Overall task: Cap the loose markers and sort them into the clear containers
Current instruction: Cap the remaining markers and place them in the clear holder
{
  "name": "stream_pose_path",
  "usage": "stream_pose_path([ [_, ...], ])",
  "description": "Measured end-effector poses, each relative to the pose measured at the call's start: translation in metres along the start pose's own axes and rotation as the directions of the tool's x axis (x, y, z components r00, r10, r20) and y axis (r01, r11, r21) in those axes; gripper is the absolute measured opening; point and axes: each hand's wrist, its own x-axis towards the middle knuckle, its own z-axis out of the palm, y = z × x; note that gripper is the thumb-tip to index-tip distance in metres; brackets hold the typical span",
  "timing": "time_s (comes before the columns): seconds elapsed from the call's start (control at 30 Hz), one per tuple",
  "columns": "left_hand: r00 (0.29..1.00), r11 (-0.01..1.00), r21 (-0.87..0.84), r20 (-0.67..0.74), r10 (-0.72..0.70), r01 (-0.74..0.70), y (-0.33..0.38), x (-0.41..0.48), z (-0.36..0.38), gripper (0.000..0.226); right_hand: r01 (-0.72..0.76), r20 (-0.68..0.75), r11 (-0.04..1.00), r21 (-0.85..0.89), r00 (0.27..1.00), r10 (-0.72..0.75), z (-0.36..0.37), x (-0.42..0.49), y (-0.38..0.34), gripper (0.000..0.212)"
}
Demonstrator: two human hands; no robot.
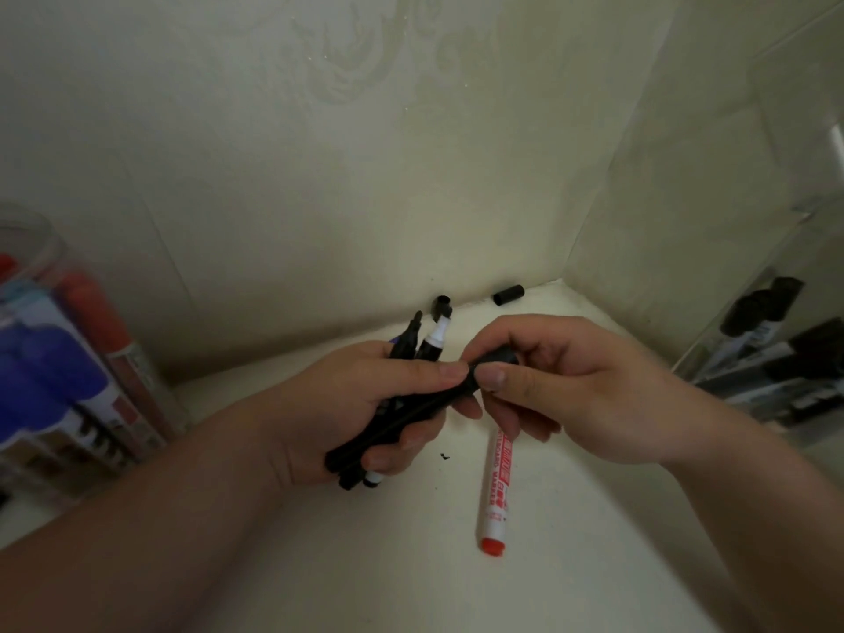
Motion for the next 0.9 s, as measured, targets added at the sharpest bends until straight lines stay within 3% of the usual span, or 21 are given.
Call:
stream_pose_path([
  [0.1,1.000,0.999,0.030,0.001,0.020,-0.020,-0.002,0.000,0.000,0.046,0.012,0.018,0.999,0.032,1.000,-0.012,0.002,-0.001,0.001,0.010],
  [0.23,0.999,0.999,0.027,-0.002,0.036,-0.036,0.000,-0.001,0.003,0.037,0.028,0.001,0.999,-0.020,1.000,-0.028,0.004,-0.001,-0.001,0.008],
  [0.4,0.997,0.996,0.035,0.012,-0.077,0.077,0.003,-0.004,-0.003,0.035,0.001,-0.033,0.901,-0.435,0.999,-0.017,0.005,-0.001,0.002,0.028],
  [0.5,0.996,0.994,0.088,0.055,-0.075,0.070,0.000,-0.004,0.001,0.034,0.004,-0.029,0.967,-0.253,1.000,-0.012,0.011,0.000,0.004,0.044],
  [0.67,0.983,0.990,-0.136,0.177,0.053,-0.028,-0.006,-0.002,-0.002,0.062,0.011,-0.128,0.992,-0.128,0.991,-0.027,0.017,0.004,0.001,0.046],
  [0.77,0.993,0.994,-0.012,0.038,0.111,-0.110,-0.007,0.001,0.006,0.048,-0.133,-0.180,0.987,-0.095,0.977,0.114,0.016,0.007,-0.004,0.052],
  [0.9,0.979,0.956,0.280,-0.153,0.134,-0.087,-0.004,0.002,0.017,0.052,-0.297,-0.182,0.954,-0.037,0.941,0.286,0.014,0.008,-0.010,0.059],
])
